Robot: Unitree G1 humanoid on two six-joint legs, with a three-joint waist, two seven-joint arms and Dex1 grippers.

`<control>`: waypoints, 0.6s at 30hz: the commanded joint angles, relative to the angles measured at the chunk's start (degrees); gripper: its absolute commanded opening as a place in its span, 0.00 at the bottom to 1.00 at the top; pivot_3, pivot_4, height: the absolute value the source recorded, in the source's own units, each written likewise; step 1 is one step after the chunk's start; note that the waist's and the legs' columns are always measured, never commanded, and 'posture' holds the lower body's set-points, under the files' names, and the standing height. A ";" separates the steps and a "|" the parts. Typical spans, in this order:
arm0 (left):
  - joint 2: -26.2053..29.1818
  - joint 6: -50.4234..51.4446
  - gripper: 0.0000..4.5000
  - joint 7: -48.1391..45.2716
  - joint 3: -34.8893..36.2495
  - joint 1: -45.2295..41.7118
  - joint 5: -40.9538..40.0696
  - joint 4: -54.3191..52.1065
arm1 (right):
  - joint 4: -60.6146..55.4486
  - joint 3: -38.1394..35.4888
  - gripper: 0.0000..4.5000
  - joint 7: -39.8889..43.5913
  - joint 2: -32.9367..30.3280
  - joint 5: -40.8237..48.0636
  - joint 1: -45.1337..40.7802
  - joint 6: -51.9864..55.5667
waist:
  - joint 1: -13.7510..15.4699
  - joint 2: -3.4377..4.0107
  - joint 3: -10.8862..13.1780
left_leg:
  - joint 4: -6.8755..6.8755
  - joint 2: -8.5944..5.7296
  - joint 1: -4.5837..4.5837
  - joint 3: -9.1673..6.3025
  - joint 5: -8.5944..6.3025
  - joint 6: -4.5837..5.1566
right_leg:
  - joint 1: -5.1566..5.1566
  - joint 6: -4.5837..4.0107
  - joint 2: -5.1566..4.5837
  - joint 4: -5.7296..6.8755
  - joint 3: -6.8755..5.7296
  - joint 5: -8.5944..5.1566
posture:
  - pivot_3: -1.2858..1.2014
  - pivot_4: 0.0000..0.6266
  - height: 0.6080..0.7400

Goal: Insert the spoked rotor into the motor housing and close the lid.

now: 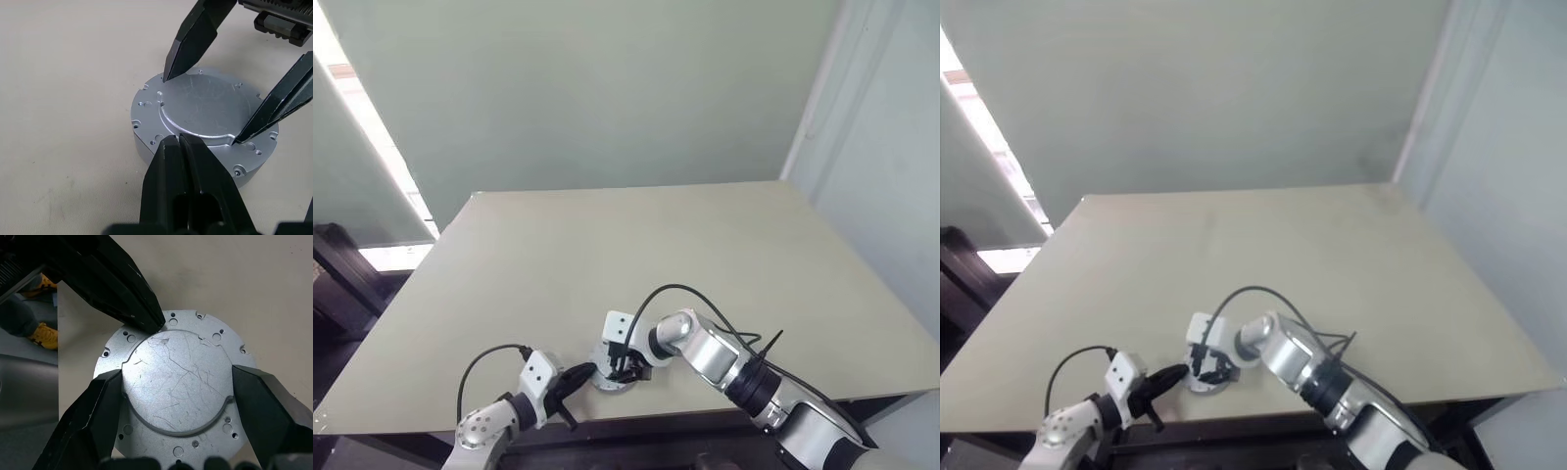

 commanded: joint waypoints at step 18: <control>0.05 1.46 0.00 -0.82 -2.69 -0.91 1.49 0.77 | -3.01 -9.13 1.00 2.80 1.68 7.94 -2.10 7.94 | 0.01 0.04 -0.01 | -0.02 0.00 -0.01 -0.04 0.00 0.00 | -0.01 0.00 0.00 -0.01 -0.01 0.00 | 0.52 0.00 1.00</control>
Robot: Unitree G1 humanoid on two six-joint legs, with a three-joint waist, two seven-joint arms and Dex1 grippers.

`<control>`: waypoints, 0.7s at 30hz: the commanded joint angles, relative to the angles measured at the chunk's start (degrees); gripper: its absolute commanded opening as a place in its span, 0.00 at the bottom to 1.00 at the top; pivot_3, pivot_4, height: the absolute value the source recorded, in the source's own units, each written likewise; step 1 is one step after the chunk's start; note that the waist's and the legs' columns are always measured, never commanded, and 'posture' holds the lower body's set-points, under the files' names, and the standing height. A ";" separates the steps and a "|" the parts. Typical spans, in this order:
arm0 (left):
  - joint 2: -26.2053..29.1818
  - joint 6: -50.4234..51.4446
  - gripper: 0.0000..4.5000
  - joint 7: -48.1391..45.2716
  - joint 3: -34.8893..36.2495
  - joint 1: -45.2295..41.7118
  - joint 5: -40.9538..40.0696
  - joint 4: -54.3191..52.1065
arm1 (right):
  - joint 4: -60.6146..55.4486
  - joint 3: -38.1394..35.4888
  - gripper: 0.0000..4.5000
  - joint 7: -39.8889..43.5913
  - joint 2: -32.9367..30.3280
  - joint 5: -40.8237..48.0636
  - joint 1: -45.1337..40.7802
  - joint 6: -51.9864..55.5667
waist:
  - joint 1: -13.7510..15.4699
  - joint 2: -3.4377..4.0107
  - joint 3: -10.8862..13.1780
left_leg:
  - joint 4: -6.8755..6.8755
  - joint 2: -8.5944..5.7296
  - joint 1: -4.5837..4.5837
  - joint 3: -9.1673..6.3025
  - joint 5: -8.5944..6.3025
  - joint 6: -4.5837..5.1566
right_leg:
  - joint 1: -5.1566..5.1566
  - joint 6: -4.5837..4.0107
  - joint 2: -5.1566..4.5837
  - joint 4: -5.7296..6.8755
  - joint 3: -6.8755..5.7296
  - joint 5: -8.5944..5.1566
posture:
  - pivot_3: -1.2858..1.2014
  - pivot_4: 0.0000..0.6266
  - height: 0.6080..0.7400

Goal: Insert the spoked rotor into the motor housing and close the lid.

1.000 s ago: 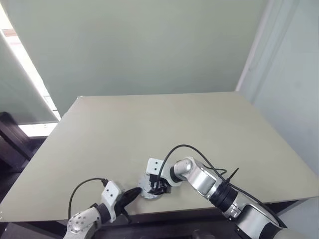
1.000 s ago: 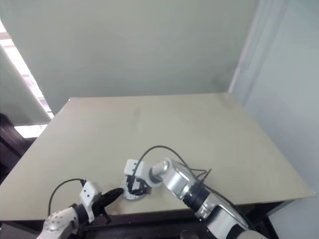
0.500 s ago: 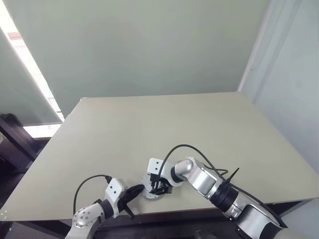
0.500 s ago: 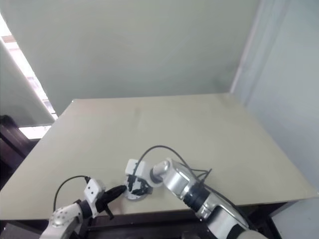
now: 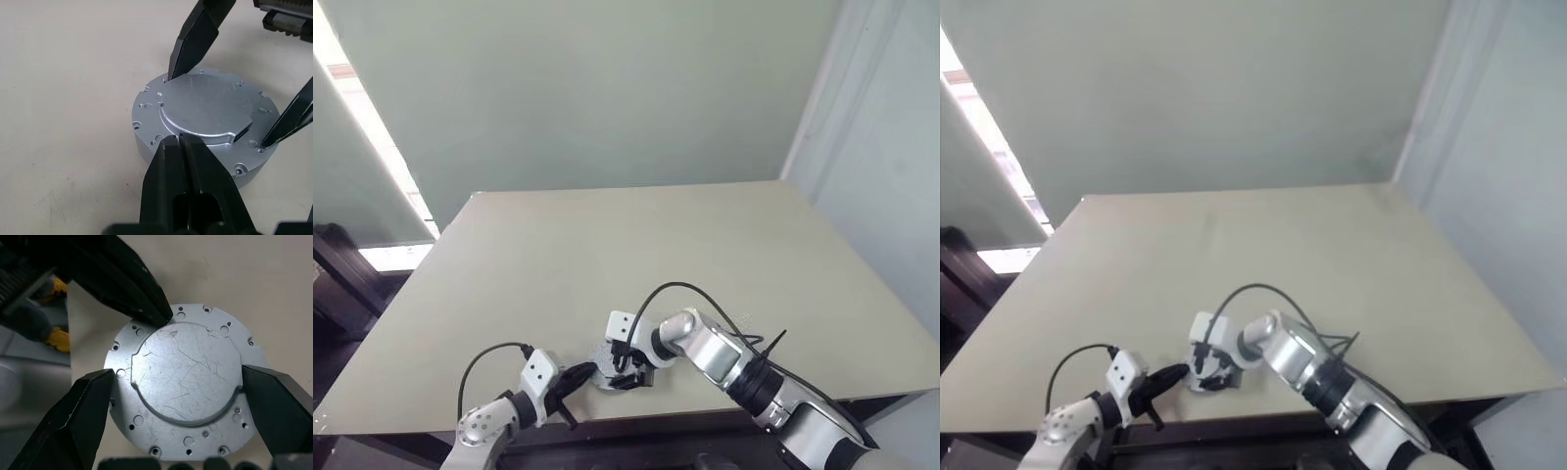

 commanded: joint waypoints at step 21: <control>-0.52 1.26 0.00 -1.77 -2.97 -1.27 1.37 0.73 | 22.71 -41.22 1.00 -14.20 6.70 22.48 -10.71 41.60 | 0.16 0.16 0.01 | 0.02 -0.05 -0.22 -0.03 0.00 0.00 | -0.13 0.00 -0.02 -0.02 0.00 0.00 | 0.52 0.00 1.00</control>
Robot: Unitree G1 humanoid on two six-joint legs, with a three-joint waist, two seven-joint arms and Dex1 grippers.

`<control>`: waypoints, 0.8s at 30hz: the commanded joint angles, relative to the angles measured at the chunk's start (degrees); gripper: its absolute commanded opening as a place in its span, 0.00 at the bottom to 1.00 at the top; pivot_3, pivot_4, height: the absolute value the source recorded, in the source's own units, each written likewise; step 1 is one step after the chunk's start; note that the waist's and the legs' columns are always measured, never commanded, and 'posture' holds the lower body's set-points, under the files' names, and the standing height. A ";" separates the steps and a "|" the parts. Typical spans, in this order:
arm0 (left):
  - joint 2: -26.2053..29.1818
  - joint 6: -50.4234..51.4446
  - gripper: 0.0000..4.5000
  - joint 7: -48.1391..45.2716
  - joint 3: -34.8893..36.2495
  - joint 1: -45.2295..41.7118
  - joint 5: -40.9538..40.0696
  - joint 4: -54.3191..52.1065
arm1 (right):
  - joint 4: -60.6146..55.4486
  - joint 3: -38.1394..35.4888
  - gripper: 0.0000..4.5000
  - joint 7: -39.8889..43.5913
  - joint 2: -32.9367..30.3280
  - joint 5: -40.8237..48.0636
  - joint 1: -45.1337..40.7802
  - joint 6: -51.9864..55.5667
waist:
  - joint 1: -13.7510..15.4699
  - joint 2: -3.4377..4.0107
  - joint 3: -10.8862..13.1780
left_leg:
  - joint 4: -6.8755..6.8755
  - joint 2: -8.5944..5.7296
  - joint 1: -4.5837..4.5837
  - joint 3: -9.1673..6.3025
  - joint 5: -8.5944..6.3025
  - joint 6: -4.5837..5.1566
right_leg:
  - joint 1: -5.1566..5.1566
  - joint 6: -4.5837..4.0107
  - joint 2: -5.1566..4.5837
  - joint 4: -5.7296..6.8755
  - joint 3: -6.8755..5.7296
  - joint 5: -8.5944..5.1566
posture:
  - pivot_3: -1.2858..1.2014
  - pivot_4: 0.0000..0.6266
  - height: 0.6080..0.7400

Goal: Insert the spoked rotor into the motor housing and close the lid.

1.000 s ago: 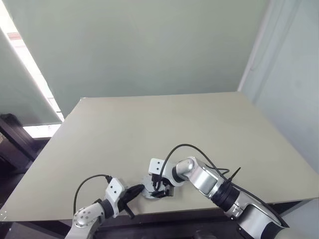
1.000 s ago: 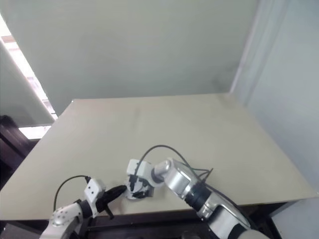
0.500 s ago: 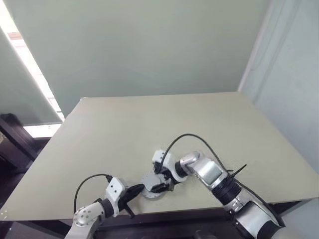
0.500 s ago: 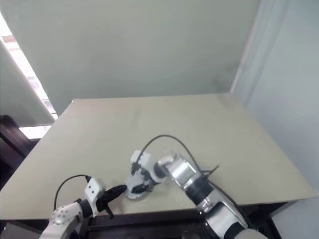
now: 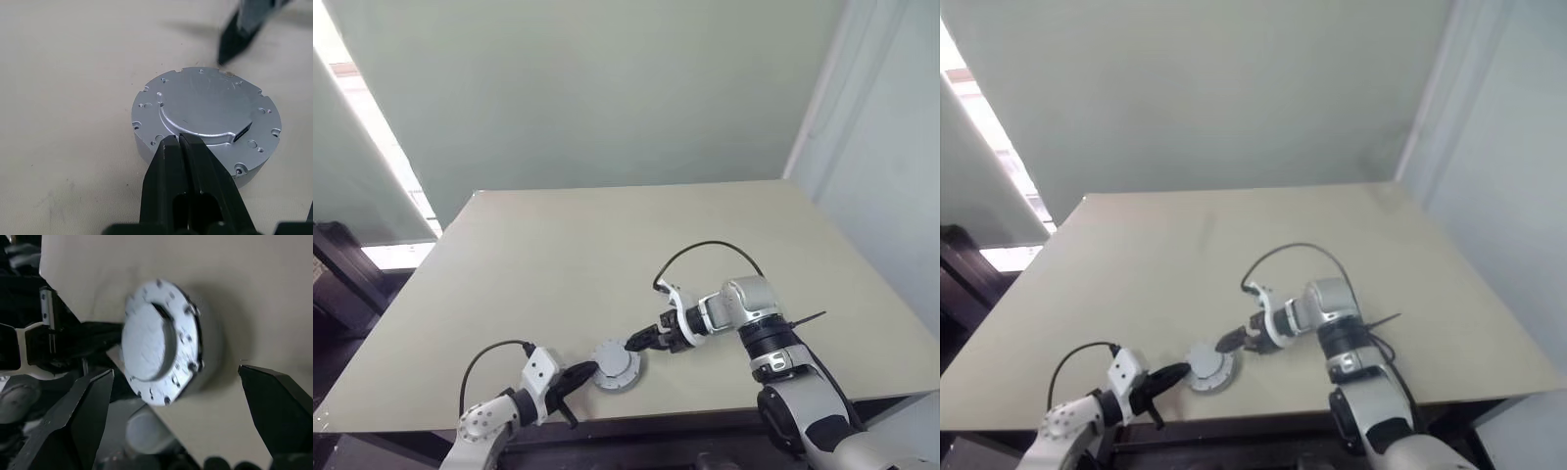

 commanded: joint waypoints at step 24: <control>0.34 0.96 0.00 -0.81 -1.99 1.22 0.65 -1.54 | 13.80 -18.14 1.00 -11.57 5.72 7.49 -0.80 -9.11 | -1.62 0.09 -0.01 | -0.04 0.05 0.09 -0.03 0.05 0.09 | 0.04 0.00 0.06 0.02 0.02 0.00 | 0.52 0.00 1.00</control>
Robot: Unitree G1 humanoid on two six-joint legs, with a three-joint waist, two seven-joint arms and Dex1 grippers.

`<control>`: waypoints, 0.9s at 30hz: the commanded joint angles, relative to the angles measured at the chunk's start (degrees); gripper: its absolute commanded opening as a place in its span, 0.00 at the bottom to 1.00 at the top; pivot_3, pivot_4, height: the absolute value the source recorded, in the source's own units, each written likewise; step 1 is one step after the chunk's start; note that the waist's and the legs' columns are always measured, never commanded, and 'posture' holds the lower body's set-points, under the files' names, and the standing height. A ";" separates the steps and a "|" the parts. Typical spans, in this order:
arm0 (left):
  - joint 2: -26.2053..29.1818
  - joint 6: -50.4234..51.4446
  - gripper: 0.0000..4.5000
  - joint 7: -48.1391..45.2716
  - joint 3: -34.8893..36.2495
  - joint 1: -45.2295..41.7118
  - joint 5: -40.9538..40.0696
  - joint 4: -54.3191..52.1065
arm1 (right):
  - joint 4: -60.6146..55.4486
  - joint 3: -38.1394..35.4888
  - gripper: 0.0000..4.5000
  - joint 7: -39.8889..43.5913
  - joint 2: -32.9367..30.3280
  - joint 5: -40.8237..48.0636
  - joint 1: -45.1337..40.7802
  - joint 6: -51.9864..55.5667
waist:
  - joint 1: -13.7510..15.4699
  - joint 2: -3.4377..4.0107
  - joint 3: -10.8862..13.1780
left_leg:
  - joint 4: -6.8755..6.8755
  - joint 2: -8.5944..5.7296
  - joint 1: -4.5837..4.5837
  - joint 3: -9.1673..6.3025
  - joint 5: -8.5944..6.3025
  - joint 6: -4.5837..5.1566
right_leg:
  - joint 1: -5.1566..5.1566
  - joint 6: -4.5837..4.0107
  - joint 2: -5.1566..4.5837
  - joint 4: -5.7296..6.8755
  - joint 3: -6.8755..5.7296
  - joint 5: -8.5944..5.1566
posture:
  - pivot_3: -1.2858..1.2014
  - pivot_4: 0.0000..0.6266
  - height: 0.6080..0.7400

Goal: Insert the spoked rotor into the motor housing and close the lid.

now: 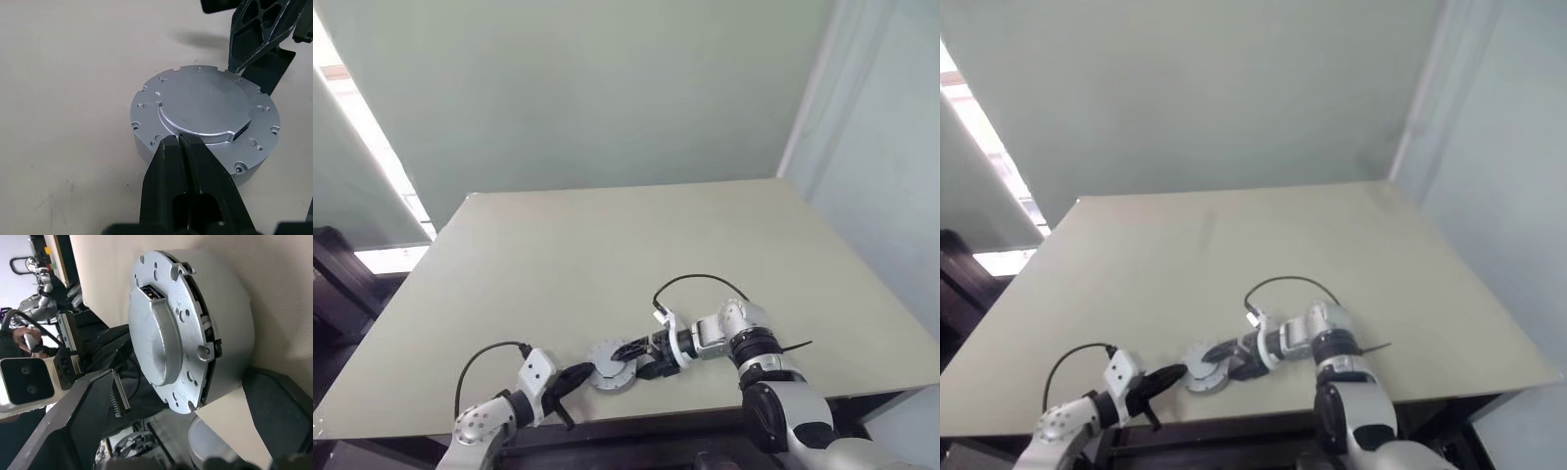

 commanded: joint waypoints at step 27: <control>-0.96 1.01 0.00 -0.74 -2.56 0.42 0.53 -1.71 | 3.80 -2.18 1.00 -1.31 1.09 5.51 -0.84 -9.05 | -0.09 0.10 0.00 | -0.15 -0.11 -0.29 -0.02 0.10 0.16 | -0.14 0.02 0.00 -0.06 0.16 0.01 | 0.52 0.00 1.00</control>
